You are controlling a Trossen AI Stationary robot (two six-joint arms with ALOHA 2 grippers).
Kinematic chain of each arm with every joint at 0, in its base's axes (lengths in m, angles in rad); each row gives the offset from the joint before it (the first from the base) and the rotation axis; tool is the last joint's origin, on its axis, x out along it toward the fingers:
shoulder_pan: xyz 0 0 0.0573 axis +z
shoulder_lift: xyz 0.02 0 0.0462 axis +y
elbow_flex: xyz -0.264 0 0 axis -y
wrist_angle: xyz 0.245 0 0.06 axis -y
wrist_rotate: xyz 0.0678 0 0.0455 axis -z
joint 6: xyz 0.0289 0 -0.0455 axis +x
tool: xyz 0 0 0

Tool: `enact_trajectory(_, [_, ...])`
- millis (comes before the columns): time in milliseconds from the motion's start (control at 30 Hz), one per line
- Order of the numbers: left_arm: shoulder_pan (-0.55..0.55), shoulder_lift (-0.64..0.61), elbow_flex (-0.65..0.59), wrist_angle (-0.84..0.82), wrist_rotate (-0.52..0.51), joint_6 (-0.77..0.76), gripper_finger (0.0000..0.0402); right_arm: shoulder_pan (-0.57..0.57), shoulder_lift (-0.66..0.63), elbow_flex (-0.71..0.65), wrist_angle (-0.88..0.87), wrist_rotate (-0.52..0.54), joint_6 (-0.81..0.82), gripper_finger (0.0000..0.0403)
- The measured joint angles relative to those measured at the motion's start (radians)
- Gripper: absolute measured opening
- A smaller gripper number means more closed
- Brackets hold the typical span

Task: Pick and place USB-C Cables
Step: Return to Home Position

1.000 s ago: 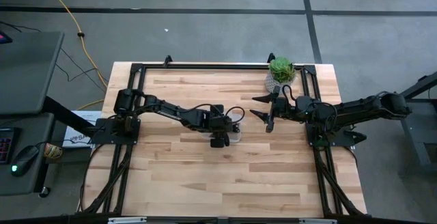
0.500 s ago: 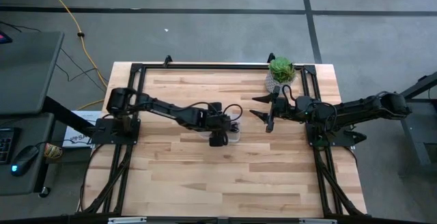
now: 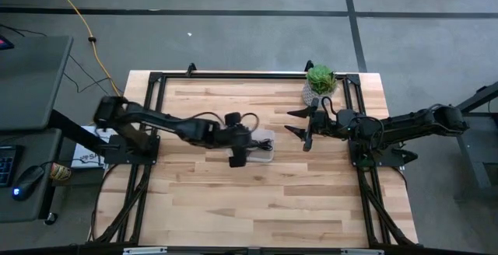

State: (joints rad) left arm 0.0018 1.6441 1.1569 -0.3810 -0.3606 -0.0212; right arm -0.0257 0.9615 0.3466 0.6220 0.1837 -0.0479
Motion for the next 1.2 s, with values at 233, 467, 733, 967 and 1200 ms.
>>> enact_trajectory(233, [-0.01, -0.265, -0.257, 0.306, -0.025, 0.065, 0.0184, 0.0, 0.0, 0.0, -0.013, -0.002, -0.001, 0.0232])
enact_trajectory(467, [0.016, -0.554, -0.565, 0.659, -0.026, 0.118, 0.0184, 0.0, 0.0, 0.0, -0.012, -0.003, -0.001, 0.0232])
enact_trajectory(733, [0.087, -0.848, -0.846, 0.9, -0.025, 0.103, 0.0184, 0.0, 0.0, 0.0, -0.012, -0.003, -0.002, 0.0232])
enact_trajectory(967, [0.117, -1.005, -0.949, 0.898, 0.022, 0.077, 0.0184, 0.0, 0.0, 0.0, -0.012, -0.003, -0.001, 0.0232])
enact_trajectory(1200, [0.117, -1.139, -0.973, 0.782, 0.182, 0.058, 0.0184, 0.0, 0.0, 0.0, -0.012, -0.003, -0.001, 0.0232])
